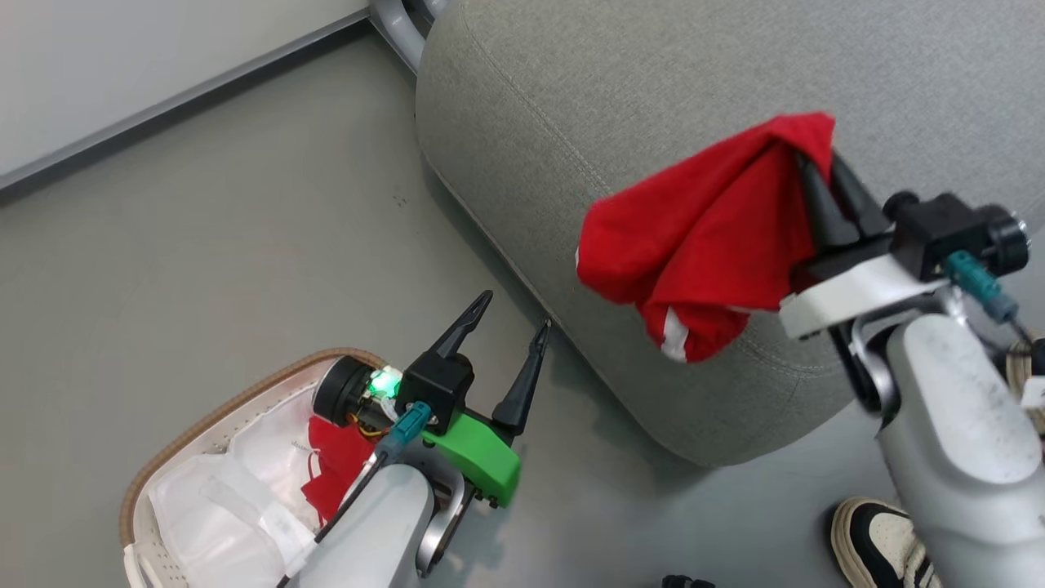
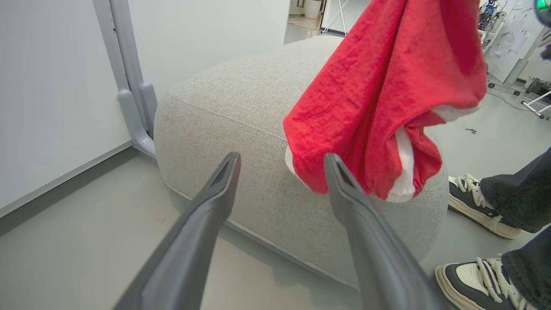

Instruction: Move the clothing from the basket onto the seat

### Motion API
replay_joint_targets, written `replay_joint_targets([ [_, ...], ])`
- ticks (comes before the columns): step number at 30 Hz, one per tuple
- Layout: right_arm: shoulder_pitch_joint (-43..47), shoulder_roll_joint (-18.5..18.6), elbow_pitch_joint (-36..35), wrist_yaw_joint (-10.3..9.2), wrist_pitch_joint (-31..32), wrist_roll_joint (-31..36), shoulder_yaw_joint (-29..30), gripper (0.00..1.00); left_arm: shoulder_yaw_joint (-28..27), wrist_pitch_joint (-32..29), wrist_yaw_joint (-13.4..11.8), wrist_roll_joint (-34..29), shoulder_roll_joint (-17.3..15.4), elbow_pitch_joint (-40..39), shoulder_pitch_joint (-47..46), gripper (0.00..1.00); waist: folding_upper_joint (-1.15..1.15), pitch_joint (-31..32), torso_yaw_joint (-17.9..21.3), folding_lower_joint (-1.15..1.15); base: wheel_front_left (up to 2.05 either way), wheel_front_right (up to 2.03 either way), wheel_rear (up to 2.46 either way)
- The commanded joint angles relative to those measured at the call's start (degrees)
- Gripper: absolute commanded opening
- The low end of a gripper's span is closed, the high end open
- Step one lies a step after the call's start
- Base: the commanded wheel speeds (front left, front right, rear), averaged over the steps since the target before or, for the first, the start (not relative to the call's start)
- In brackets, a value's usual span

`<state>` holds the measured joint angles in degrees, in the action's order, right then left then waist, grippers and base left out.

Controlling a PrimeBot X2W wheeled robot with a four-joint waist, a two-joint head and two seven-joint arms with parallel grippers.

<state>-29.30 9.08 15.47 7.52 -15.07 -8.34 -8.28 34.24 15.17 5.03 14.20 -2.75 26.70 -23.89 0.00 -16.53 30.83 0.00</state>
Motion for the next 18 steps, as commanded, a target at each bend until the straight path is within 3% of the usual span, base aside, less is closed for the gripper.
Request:
replay_joint_targets([
  [1,-2.4,1.2,0.6,-0.06,-0.1,0.4,0.7,0.00,-0.5,0.0,0.1,-0.7,-0.3,0.4,0.3,1.00,0.00,-2.3,-0.8,0.00,0.00,0.00,0.00],
  [7,-12.5,7.0,5.3,-0.06,-0.1,3.2,3.0,0.00,-1.9,0.0,0.8,-3.1,-0.7,1.1,-1.3,1.00,0.00,-7.2,-3.9,0.00,0.00,0.00,0.00],
  [18,-24.7,14.4,18.9,-0.06,-0.1,9.5,14.9,0.00,-3.6,0.0,1.5,-6.0,-1.7,1.4,-4.4,1.00,0.00,-16.3,-11.1,0.00,0.00,0.00,0.00],
])
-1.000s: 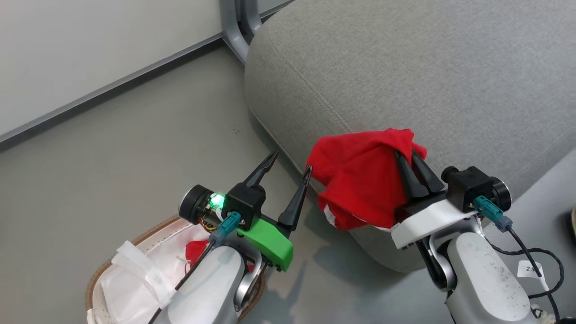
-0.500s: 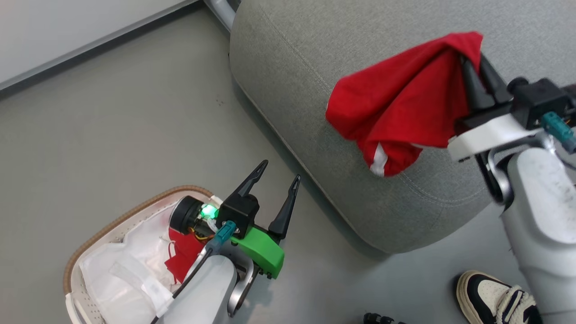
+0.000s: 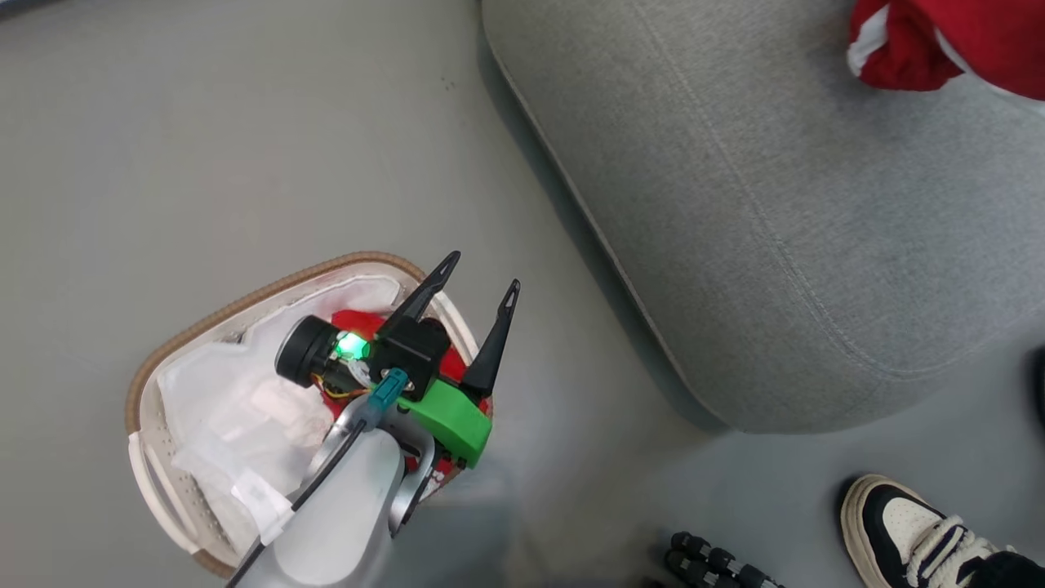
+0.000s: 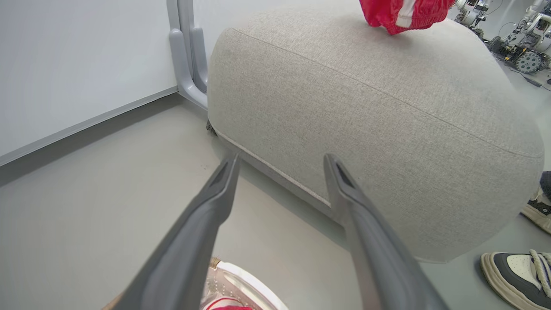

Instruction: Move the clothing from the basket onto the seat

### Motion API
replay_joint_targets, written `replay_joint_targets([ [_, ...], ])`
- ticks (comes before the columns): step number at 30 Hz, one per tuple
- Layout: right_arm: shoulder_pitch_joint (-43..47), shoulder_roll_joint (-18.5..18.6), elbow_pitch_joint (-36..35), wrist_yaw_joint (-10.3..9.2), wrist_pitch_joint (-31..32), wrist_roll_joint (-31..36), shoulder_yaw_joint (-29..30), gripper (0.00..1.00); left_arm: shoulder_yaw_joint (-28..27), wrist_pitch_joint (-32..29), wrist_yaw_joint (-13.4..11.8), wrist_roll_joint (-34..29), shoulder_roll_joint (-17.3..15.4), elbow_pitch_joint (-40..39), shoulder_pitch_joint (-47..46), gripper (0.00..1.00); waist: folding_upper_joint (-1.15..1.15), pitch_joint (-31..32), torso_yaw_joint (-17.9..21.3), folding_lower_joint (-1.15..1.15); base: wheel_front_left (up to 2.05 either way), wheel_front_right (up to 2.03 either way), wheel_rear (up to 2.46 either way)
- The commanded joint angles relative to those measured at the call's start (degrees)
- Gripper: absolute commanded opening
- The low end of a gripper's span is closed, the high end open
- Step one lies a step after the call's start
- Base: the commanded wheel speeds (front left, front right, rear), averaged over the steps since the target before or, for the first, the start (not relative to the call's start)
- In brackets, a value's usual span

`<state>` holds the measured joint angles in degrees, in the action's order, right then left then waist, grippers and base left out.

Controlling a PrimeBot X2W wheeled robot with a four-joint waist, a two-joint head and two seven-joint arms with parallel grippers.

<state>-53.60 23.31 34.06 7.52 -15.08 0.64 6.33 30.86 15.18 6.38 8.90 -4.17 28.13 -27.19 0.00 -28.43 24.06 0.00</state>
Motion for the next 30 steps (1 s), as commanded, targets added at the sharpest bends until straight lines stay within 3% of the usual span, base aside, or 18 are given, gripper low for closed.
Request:
replay_joint_targets([
  [1,-1.1,0.3,1.9,-0.06,-0.1,1.1,1.4,0.00,-0.4,0.0,0.2,-0.8,-0.2,-0.1,-1.5,1.00,0.00,-5.1,-5.1,0.00,0.00,0.00,0.00],
  [4,-2.2,0.0,5.8,-0.06,-0.1,2.8,6.6,0.00,-0.5,0.0,0.3,-1.1,0.2,-0.6,-2.6,1.00,0.00,-7.5,-7.7,0.00,0.00,0.00,0.00],
  [12,0.3,-3.5,8.6,-0.06,-0.1,5.6,12.6,0.00,-2.0,0.0,-0.1,-1.4,0.6,-1.0,-3.1,1.00,0.00,-9.3,-10.6,0.00,0.00,0.00,0.00],
  [13,0.7,-3.8,8.7,-0.06,-0.1,6.0,13.4,0.11,-2.3,0.0,-0.3,-1.3,0.7,-1.1,-2.9,1.00,0.00,-9.2,-10.7,0.00,0.00,0.00,0.00],
  [14,1.4,-4.3,8.9,-0.06,-0.1,6.6,14.5,0.40,-2.7,0.0,-0.4,-1.1,0.6,-1.0,-2.5,1.00,0.00,-9.0,-10.8,0.00,0.00,0.00,0.00],
  [15,1.9,-4.8,9.0,-0.06,-0.1,7.0,15.2,0.77,-3.0,0.0,-0.4,-1.0,0.7,-1.0,-2.1,1.00,0.00,-8.8,-10.8,0.00,0.00,0.00,0.00],
  [16,2.4,-5.4,8.9,-0.06,-0.1,7.2,16.1,1.00,-3.4,0.0,-0.6,-0.8,0.7,-1.0,-1.7,1.00,0.00,-8.4,-10.9,0.00,0.00,0.00,0.00],
  [21,7.0,-7.3,5.9,-0.06,-0.1,6.8,17.7,1.00,-5.2,0.0,-0.9,-0.3,0.9,-1.1,-0.1,1.00,0.00,-5.9,-11.3,0.00,0.00,0.00,0.00],
  [30,19.8,-10.3,-1.7,-0.06,-0.1,3.6,15.4,1.00,-10.5,0.0,-2.6,0.0,1.1,-2.6,4.8,1.00,0.00,2.1,-12.8,0.00,0.00,0.00,0.00],
])
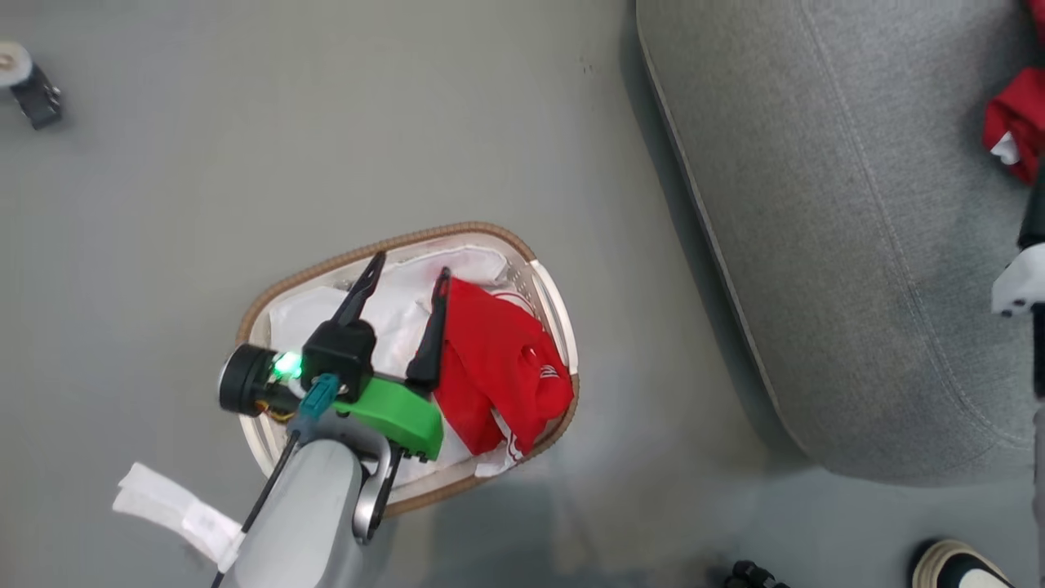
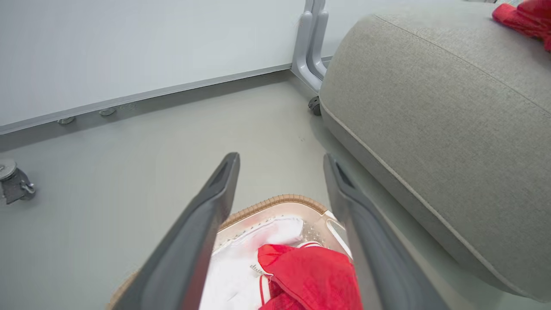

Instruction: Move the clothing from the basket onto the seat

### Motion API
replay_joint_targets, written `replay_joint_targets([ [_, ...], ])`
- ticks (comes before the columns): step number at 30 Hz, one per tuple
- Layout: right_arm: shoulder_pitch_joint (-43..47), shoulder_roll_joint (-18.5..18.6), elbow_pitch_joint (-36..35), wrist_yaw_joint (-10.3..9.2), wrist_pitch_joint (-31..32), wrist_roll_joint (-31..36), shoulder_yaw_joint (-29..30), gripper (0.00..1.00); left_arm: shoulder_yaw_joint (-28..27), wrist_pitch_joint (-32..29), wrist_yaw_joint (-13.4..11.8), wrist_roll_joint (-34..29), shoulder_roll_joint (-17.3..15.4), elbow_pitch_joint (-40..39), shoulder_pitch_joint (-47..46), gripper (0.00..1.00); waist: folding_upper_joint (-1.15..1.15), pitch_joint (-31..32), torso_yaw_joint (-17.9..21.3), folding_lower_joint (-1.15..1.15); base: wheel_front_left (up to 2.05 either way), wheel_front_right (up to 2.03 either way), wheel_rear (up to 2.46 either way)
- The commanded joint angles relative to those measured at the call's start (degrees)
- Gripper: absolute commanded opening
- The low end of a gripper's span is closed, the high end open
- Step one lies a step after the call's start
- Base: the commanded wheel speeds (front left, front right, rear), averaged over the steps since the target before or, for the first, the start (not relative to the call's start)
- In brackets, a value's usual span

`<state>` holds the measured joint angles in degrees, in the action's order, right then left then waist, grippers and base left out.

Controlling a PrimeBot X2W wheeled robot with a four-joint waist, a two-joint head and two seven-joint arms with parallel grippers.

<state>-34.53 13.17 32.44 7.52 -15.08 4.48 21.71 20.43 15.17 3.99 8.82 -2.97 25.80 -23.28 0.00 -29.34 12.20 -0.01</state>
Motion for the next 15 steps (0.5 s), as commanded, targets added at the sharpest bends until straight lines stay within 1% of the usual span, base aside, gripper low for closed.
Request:
replay_joint_targets([
  [1,2.0,-0.7,-1.0,-0.06,-0.1,-0.8,-0.6,1.00,-1.0,0.0,-0.6,0.1,-0.1,-0.6,1.5,1.00,0.00,3.9,-1.2,0.01,0.00,0.00,0.00],
  [7,7.0,-2.7,-4.9,-0.06,-0.1,-2.4,-4.0,1.00,-5.5,0.0,-1.6,-0.3,-0.1,-2.0,4.6,1.00,0.00,8.0,-3.6,0.01,0.00,0.00,0.00],
  [15,10.0,-5.6,-7.9,-0.06,-0.1,-4.5,-11.6,1.00,-11.0,0.0,-2.9,0.6,0.0,-3.7,8.3,1.00,0.00,12.3,-7.4,0.01,0.00,0.00,0.00],
])
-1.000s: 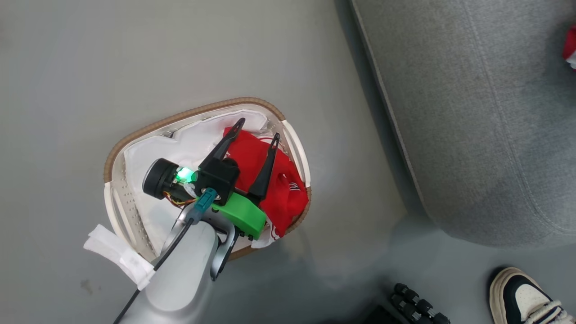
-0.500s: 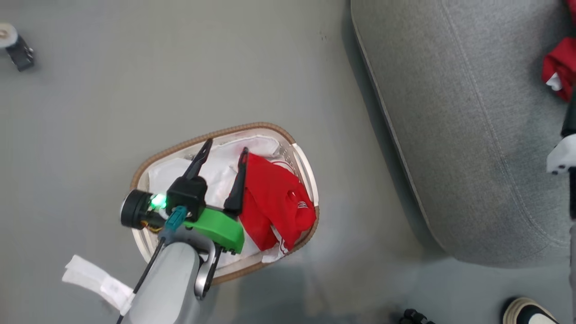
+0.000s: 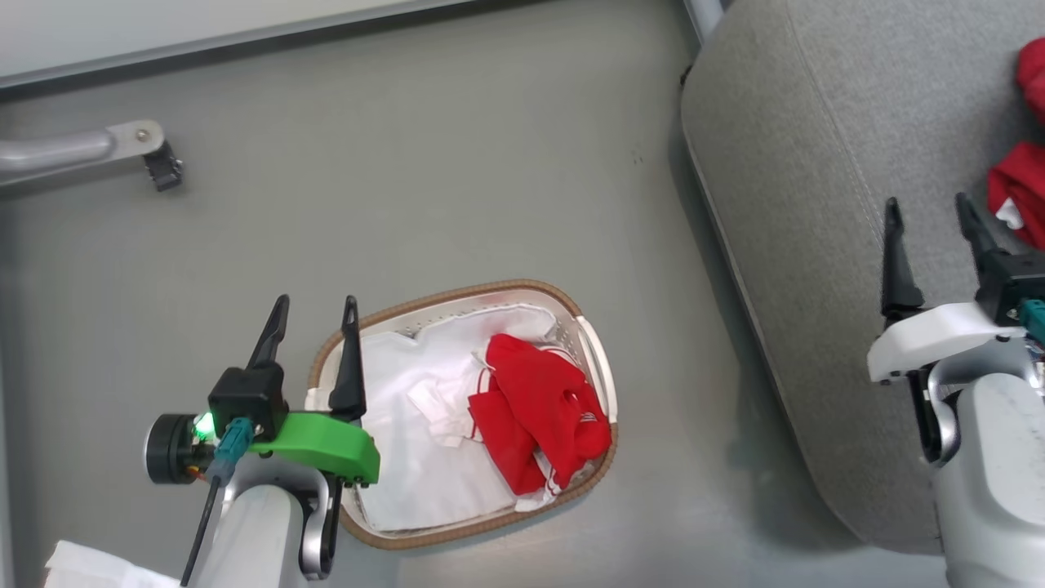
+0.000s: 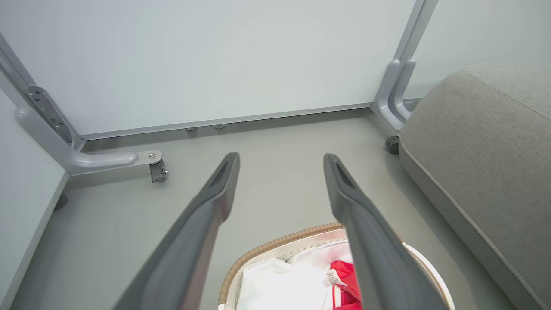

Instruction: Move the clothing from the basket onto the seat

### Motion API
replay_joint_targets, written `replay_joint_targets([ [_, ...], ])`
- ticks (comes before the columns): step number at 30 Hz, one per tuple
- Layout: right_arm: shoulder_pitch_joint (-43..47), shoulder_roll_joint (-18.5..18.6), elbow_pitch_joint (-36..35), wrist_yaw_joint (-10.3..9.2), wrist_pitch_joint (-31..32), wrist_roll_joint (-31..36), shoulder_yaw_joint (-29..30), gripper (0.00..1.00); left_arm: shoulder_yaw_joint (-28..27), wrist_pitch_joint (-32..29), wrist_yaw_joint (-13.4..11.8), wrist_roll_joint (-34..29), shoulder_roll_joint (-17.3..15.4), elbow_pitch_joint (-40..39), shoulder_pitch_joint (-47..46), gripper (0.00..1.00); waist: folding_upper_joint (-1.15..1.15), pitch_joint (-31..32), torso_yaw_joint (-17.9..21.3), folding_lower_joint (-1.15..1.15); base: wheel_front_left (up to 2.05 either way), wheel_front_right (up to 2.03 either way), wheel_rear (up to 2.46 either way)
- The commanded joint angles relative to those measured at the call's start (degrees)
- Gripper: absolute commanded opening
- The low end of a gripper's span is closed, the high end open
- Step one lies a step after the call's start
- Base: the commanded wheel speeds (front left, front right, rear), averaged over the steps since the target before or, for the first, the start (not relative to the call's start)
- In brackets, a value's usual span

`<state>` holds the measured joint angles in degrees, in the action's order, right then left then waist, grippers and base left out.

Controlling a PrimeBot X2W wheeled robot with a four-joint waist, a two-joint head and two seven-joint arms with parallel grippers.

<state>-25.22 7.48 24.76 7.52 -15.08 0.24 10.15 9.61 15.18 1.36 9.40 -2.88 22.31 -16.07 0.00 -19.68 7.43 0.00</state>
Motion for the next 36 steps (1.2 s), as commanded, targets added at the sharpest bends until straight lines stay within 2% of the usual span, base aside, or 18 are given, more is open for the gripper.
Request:
replay_joint_targets([
  [1,1.1,-0.4,-0.5,-0.06,-0.1,-0.7,-0.9,1.00,-0.7,0.0,-0.5,0.2,-0.1,-0.5,1.5,1.00,0.00,3.2,-3.2,0.00,0.00,0.00,0.00],
  [8,3.2,-2.6,-1.3,-0.06,-0.1,-1.9,-6.1,1.00,-3.6,0.0,-1.9,0.5,-0.1,-1.2,4.2,1.00,0.00,6.3,-5.7,0.00,0.00,0.00,0.00],
  [15,6.2,-3.8,-1.2,-0.06,-0.1,-2.3,-8.3,1.00,-5.8,0.0,-1.8,-0.1,-0.1,-1.4,6.7,1.00,0.00,9.8,-7.5,0.00,0.00,0.00,0.00],
  [25,11.0,-4.2,-1.6,-0.06,-0.1,-3.3,-8.8,1.00,-6.6,0.0,-2.0,0.7,-0.1,-2.6,11.4,1.00,0.00,13.2,-7.3,0.00,0.00,0.00,0.00],
  [36,12.9,-4.4,-1.4,-0.06,-0.1,-3.8,-9.5,1.00,-5.5,0.0,-2.8,2.3,-0.1,-3.1,13.3,1.00,0.00,13.9,-6.7,0.00,0.00,0.00,0.00],
])
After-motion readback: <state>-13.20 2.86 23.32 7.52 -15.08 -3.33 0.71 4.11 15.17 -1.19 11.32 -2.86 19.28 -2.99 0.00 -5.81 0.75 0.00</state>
